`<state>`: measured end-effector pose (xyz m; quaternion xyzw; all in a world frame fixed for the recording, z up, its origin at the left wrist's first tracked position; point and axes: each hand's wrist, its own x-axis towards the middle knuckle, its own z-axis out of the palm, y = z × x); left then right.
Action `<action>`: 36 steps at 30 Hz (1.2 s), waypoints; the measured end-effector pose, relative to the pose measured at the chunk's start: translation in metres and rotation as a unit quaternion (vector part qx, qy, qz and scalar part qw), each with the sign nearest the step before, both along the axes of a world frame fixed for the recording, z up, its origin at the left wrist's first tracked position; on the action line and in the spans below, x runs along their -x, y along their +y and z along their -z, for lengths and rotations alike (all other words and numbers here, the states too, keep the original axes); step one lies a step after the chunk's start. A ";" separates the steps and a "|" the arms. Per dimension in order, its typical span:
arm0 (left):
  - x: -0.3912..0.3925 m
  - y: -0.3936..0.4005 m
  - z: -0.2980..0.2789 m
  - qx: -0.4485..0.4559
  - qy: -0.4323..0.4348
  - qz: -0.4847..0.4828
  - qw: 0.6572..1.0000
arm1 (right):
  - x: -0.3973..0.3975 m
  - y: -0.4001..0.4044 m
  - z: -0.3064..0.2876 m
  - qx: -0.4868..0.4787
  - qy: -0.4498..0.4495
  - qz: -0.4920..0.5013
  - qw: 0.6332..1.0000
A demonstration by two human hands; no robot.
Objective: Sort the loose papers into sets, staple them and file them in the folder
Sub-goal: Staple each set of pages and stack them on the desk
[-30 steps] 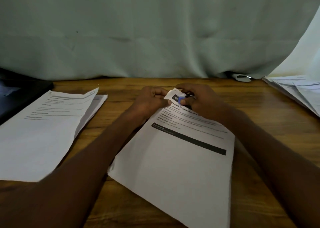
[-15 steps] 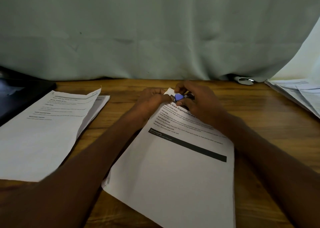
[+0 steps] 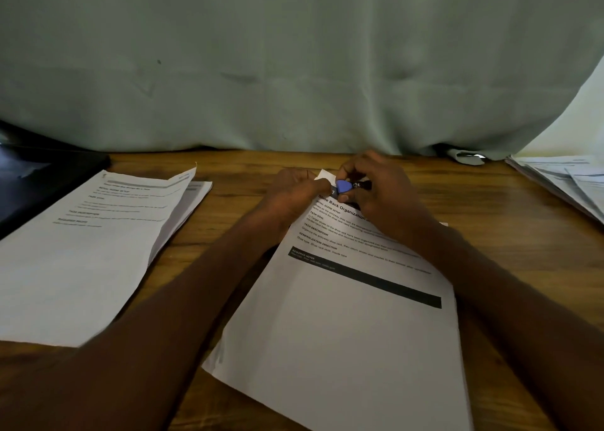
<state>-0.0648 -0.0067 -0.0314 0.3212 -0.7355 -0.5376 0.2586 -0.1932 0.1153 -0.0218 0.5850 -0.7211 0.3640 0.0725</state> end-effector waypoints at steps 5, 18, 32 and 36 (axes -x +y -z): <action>0.000 -0.002 0.002 -0.031 0.023 0.031 0.999 | 0.000 0.003 -0.005 -0.001 0.132 0.023 0.991; -0.006 -0.008 0.002 -0.069 0.048 0.065 0.994 | 0.014 0.005 -0.001 0.097 0.002 0.067 0.993; -0.009 -0.009 -0.001 -0.085 0.026 0.058 0.994 | 0.022 0.005 0.001 0.109 -0.014 0.091 0.990; -0.010 -0.010 -0.001 -0.123 0.057 0.058 0.989 | 0.021 0.008 -0.002 0.121 -0.002 0.088 0.989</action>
